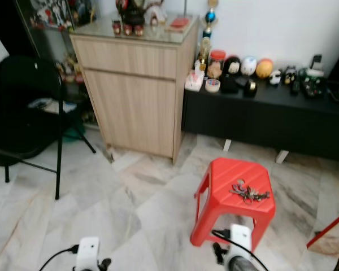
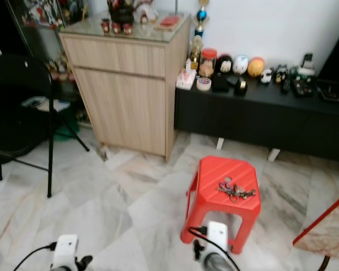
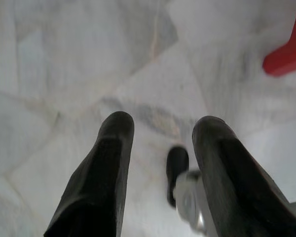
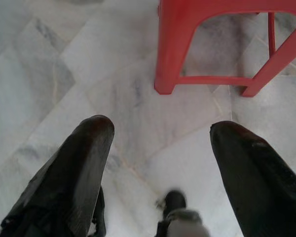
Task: Hang keys on a hook
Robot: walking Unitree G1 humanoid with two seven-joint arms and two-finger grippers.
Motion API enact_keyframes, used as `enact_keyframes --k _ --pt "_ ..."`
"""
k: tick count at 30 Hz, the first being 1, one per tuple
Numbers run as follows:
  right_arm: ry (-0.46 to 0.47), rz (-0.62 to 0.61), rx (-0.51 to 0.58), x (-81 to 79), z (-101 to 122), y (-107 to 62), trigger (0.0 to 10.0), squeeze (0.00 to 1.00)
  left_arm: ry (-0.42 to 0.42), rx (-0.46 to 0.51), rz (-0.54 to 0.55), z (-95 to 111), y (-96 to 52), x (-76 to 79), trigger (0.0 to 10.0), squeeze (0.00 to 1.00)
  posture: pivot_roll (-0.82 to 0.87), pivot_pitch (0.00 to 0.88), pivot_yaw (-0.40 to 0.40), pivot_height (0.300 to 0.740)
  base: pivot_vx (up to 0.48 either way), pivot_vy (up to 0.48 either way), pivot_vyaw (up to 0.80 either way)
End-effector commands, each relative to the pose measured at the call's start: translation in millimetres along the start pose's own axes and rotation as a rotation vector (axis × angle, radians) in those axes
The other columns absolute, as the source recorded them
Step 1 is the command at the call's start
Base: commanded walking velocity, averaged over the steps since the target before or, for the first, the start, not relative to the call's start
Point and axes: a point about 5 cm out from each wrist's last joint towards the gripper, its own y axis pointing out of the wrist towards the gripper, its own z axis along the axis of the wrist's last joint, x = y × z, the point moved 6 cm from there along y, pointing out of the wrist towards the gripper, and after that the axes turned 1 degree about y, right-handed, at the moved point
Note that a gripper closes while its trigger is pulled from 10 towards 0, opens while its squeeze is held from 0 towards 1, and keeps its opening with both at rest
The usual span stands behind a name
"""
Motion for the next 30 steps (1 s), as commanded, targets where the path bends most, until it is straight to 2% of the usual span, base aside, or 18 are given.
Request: enact_keyframes --k 1,30 --pt "0.005 -0.035 -0.01 15.1 -4.2 -0.9 10.0 0.0 -0.01 -0.011 -0.009 -4.3 0.0 6.0 10.0 0.0 0.07 0.007 -0.019 0.733 0.285 0.0 0.0" --pt "0.011 -0.041 0.002 16.1 -2.5 -1.0 10.0 0.0 -0.022 -0.018 -0.012 -7.8 -0.6 7.0 10.0 0.0 0.07 0.007 -0.019 0.733 0.283 0.0 0.0"
